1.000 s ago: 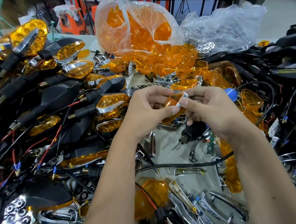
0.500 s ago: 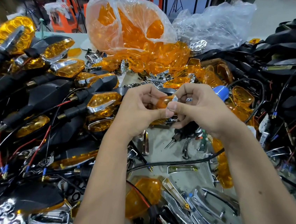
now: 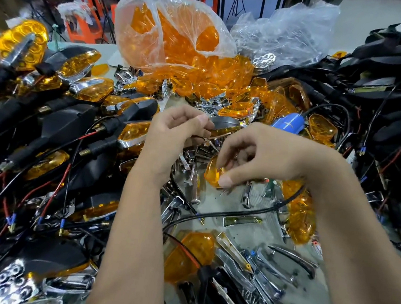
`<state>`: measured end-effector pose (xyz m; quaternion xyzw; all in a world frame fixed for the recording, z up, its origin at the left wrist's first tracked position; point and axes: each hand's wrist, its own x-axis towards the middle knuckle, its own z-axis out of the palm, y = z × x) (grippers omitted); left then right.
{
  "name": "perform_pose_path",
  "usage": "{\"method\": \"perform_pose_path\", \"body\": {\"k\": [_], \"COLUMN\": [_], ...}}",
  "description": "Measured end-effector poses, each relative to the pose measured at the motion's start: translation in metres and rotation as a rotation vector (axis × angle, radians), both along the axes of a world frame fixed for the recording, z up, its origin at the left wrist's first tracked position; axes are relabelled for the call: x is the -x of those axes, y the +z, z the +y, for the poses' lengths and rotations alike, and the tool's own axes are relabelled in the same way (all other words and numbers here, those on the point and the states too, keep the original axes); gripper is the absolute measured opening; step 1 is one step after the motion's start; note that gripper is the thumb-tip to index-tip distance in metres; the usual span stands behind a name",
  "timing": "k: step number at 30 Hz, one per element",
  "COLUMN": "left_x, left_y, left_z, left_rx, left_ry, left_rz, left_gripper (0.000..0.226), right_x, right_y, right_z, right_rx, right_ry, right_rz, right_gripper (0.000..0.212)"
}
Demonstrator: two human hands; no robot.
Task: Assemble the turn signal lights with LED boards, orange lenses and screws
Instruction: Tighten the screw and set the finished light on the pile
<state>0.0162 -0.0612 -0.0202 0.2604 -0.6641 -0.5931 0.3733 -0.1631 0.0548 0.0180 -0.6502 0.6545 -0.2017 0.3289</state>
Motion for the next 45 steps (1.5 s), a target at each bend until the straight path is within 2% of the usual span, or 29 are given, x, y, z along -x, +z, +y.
{"method": "perform_pose_path", "body": {"k": [3,7,14,17,20,22,25,28,32,34,36,38,40,42,45], "left_x": [0.006,0.021,0.081,0.116,0.149,0.168,0.192,0.211,0.220,0.221,0.219,0.211,0.200,0.189,0.169], "left_y": [0.001,0.002,0.012,0.014,0.021,0.026,0.030,0.025,0.019,0.017,0.018,0.023,0.029,0.035,0.038], "left_z": [0.005,0.013,0.059,0.082,0.103,0.112,0.128,0.147,0.160,0.159,0.155,0.149,0.139,0.128,0.109], "left_rx": [0.000,0.057,0.185,0.278,0.551,0.676,0.708,0.659,0.538,0.313,0.038,-0.142,-0.235,-0.259,-0.263], "left_ry": [0.022,0.072,0.063,-0.056,-0.254,-0.377,-0.427,-0.385,-0.383,-0.387,-0.393,-0.383,-0.386,-0.378,-0.274], "left_rz": [0.009,0.015,0.020,-0.118,-0.393,-0.524,-0.583,-0.624,-0.590,-0.543,-0.487,-0.463,-0.431,-0.396,-0.371], "left_gripper": [0.013,0.021,0.030,0.034,0.027,0.015,0.012,0.013,0.021,0.033,0.041,0.042,0.037,0.034,0.036], "right_x": [0.008,-0.003,0.019,0.045,0.077,0.097,0.120,0.119,0.114,0.108,0.103,0.097,0.090,0.081,0.065], "right_y": [0.005,-0.003,0.001,0.013,0.027,0.034,0.031,0.021,0.013,0.019,0.026,0.034,0.040,0.043,0.040], "right_z": [0.006,0.006,0.043,0.080,0.127,0.154,0.174,0.169,0.169,0.173,0.176,0.177,0.174,0.163,0.138], "right_rx": [0.106,0.084,0.140,0.097,0.126,0.121,-0.009,-0.167,-0.117,-0.155,-0.168,-0.097,0.022,0.111,0.160], "right_ry": [-0.113,-0.134,-0.350,-0.439,-0.662,-0.858,-1.079,-1.106,-1.019,-0.936,-0.885,-0.873,-0.872,-0.838,-0.764], "right_rz": [-0.004,0.168,0.248,0.392,0.414,0.481,0.567,0.479,0.475,0.434,0.444,0.448,0.325,0.209,0.248], "right_gripper": [0.014,0.008,0.026,0.023,0.012,0.016,0.024,0.039,0.024,0.020,0.026,0.039,0.047,0.054,0.070]}}
